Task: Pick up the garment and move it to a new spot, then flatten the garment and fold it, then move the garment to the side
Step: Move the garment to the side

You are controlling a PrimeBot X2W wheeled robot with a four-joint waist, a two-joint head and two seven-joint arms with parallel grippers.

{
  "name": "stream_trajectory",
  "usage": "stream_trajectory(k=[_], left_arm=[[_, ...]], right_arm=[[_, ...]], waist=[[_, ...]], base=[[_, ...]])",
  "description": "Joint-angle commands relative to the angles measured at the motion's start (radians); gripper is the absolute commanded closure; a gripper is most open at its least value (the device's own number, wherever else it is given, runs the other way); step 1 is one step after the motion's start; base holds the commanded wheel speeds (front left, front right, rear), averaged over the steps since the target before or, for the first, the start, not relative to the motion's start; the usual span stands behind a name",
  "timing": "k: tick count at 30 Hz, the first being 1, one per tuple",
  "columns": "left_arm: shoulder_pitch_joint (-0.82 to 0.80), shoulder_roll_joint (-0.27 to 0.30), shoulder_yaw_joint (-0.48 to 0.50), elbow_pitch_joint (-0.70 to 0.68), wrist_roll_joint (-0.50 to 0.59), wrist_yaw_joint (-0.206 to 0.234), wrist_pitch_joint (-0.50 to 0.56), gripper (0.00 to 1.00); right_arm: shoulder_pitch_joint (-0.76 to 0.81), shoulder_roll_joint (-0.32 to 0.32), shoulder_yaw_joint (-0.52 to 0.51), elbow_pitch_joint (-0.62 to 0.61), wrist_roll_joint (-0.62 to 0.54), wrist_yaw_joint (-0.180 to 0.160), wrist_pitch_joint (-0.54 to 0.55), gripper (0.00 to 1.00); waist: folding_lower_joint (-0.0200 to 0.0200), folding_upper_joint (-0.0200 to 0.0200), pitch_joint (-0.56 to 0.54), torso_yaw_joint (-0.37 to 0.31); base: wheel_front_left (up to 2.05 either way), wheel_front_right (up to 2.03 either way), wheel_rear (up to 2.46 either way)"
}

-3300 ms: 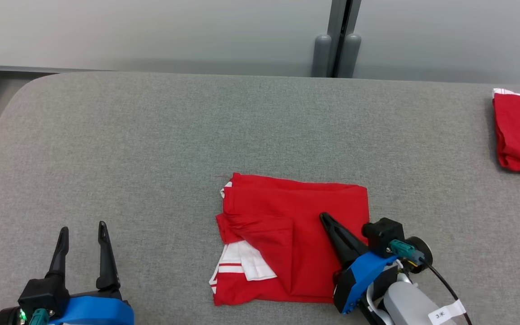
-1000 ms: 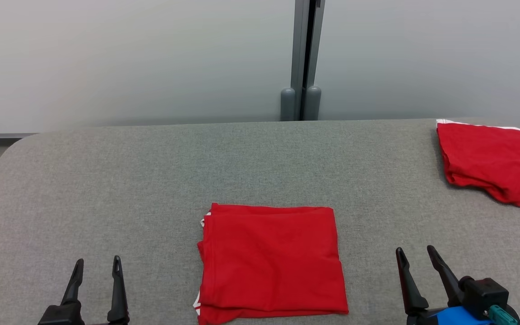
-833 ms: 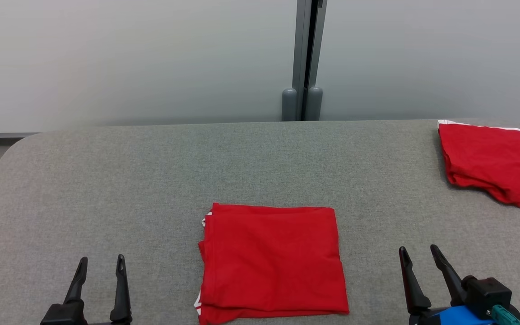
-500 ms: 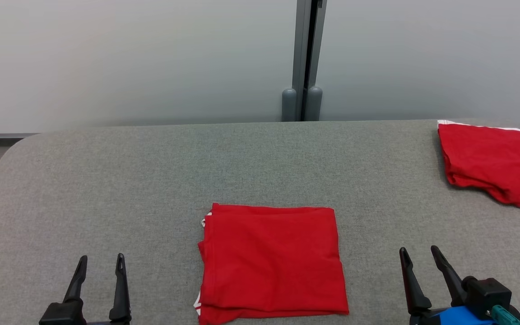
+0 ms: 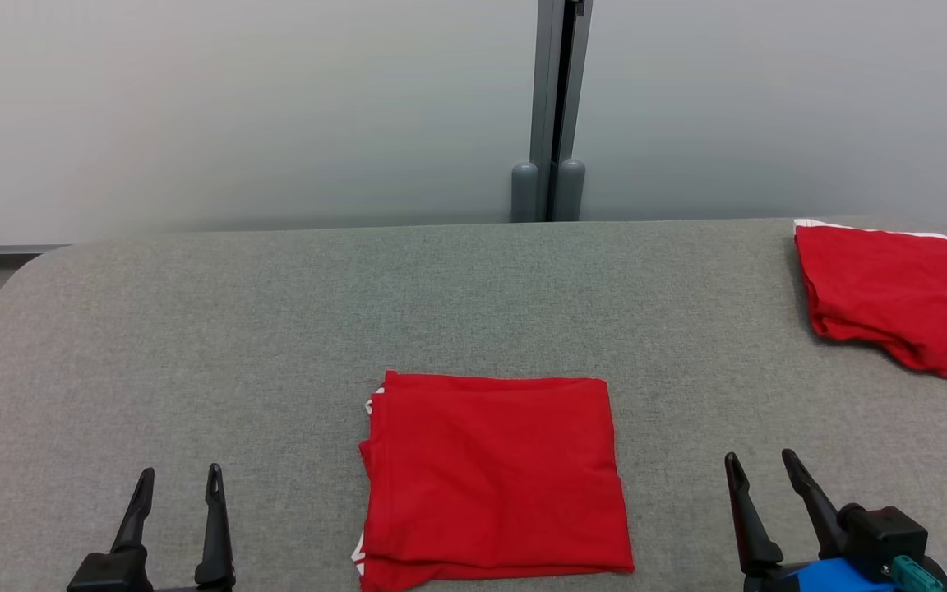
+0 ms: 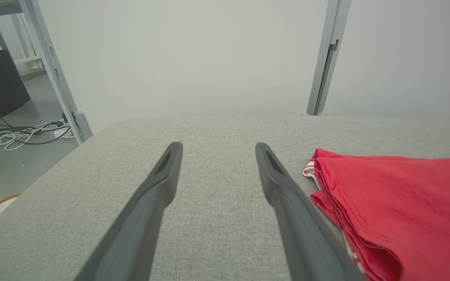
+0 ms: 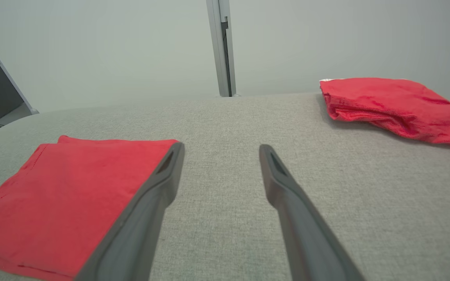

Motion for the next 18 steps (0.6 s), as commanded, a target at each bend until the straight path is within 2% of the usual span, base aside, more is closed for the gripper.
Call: stream_trajectory(k=[1,10,18], left_arm=[[-0.011,0.002,0.007,0.001,0.004,-0.001,-0.004,0.0],[-0.046,-0.002,0.013,-0.011,-0.003,0.007,-0.004,0.0],[-0.098,-0.008,0.007,-0.014,-0.008,0.009,-0.004,0.0]], right_arm=[[-0.012,-0.001,0.003,0.004,0.001,0.0,-0.003,0.0],[-0.153,-0.001,0.126,0.082,-0.031,0.0,-0.003,0.0],[-0.357,-0.002,0.221,0.304,-0.035,0.0,0.021,0.0]], waist=[[0.0,0.0,0.001,0.0],[0.0,0.0,0.042,0.002],[0.0,0.0,0.106,0.022]], base=[[0.0,0.0,0.0],[0.0,0.0,0.0],[0.0,0.0,0.0]])
